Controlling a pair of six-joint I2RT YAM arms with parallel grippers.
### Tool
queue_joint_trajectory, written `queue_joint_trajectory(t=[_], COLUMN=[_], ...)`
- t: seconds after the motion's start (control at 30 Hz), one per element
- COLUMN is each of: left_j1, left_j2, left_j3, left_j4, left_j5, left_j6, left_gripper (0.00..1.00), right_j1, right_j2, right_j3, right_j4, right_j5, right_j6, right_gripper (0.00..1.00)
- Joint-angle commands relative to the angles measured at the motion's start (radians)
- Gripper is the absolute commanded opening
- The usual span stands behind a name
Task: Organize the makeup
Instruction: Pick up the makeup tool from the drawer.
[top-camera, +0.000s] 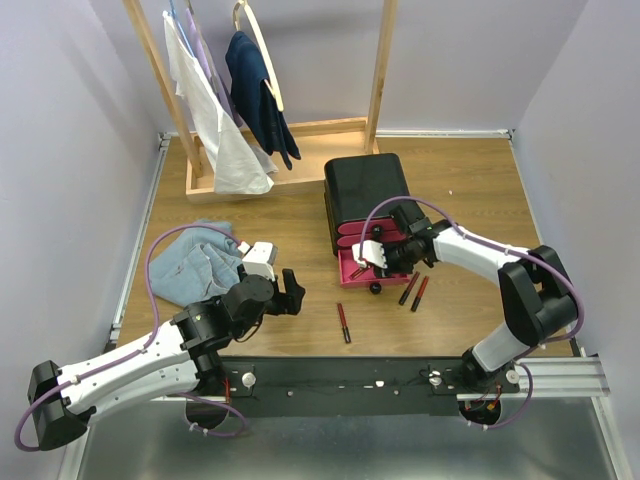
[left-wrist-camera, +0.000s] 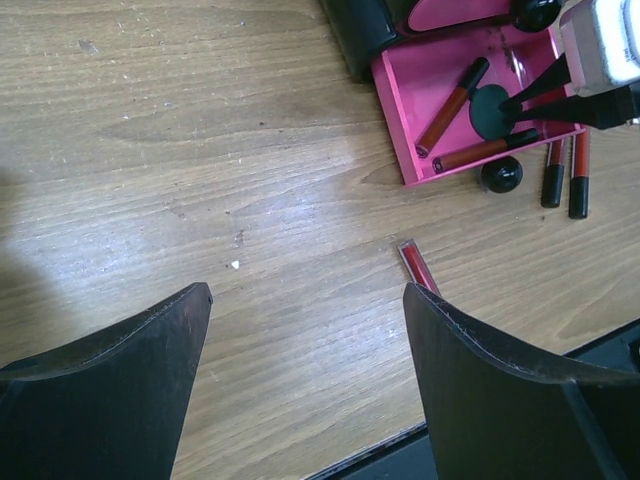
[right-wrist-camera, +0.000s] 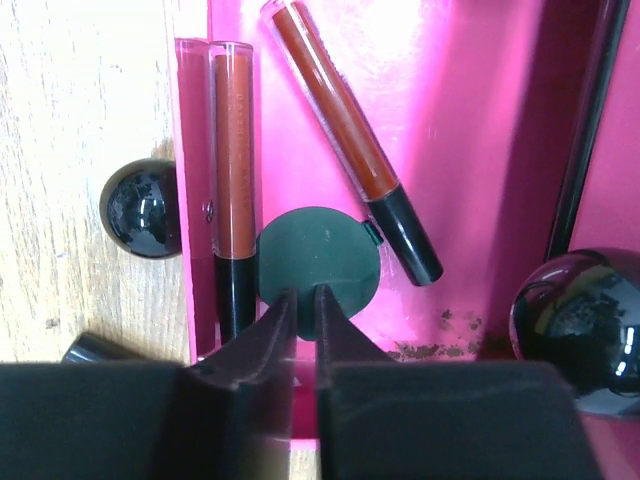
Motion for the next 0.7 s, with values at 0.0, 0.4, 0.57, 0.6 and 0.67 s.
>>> queue_joint_trajectory(t=[0.0, 0.4, 0.57, 0.6, 0.67], left_j1=[0.006, 0.009, 0.01, 0.01, 0.012], left_j2=[-0.014, 0.011, 0.022, 0.025, 0.026], left_j3=[-0.005, 0.022, 0.036, 0.041, 0.041], left_j4=[-0.013, -0.005, 0.023, 0.029, 0.061], left_j5=[-0.043, -0.033, -0.026, -0.021, -0.01], left_j6=[-0.011, 0.009, 0.026, 0.03, 0.032], left_gripper=[0.87, 0.87, 0.91, 0.92, 0.97], right_j1=[0.009, 0.009, 0.01, 0.009, 0.009], right_j2=[0.036, -0.173, -0.251, -0.26, -0.279], right_j3=[-0.004, 0.013, 0.007, 0.008, 0.007], right_j4=[-0.01, -0.027, -0.024, -0.033, -0.047], right_j5=[0.017, -0.032, -0.054, -0.061, -0.069], right_j6=[0.0, 0.044, 0.073, 0.081, 0.09], right_gripper=[0.1, 0.01, 0.01, 0.01, 0.01])
